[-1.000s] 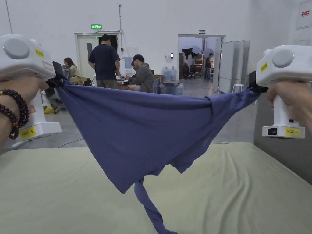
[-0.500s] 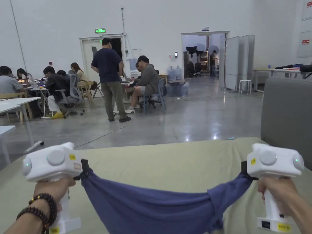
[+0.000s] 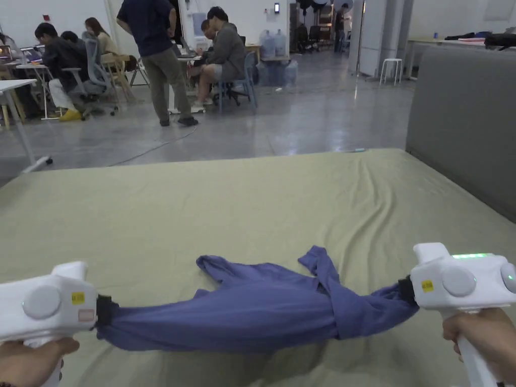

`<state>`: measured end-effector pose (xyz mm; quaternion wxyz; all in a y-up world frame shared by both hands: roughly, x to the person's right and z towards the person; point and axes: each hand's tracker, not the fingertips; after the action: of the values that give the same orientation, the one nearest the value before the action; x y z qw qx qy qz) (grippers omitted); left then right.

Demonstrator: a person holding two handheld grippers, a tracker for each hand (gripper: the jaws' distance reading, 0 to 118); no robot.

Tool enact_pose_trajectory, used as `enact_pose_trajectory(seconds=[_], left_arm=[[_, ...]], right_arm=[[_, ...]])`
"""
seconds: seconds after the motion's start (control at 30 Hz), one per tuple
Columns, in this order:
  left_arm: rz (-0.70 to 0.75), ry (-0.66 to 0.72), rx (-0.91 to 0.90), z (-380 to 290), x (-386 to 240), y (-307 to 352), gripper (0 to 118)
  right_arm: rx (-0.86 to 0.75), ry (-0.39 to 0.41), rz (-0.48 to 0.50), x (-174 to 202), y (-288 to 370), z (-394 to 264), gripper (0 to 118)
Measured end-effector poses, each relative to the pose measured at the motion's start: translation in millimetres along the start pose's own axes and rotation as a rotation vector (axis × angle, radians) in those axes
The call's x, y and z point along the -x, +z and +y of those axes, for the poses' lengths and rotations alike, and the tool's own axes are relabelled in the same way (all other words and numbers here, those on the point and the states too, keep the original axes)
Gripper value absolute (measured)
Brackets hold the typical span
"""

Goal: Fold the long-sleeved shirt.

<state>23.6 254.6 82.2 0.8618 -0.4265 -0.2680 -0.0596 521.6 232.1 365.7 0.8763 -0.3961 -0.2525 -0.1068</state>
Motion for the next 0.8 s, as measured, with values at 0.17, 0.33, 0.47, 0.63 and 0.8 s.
enact_pose_trajectory(seconds=[0.17, 0.33, 0.47, 0.63, 0.8], left_arm=[[-0.013, 0.006, 0.163, -110, 19, -11, 0], [-0.03, 0.078, 0.184, -158, 33, -12, 0], [-0.046, 0.099, 0.139, -156, 35, -4, 1], [0.009, -0.021, 0.07, -133, 25, 25, 118], [0.009, -0.022, 0.0, -114, 14, 51, 8]], right_arm=[[0.15, 0.043, 0.007, -2, 13, -100, 3], [0.213, 0.048, -0.025, -4, 6, -151, 3], [0.22, 0.029, -0.03, -7, 5, -156, 40], [0.122, 0.075, -0.074, -8, 41, -123, 114], [0.036, 0.085, -0.003, 15, 63, -87, 0]])
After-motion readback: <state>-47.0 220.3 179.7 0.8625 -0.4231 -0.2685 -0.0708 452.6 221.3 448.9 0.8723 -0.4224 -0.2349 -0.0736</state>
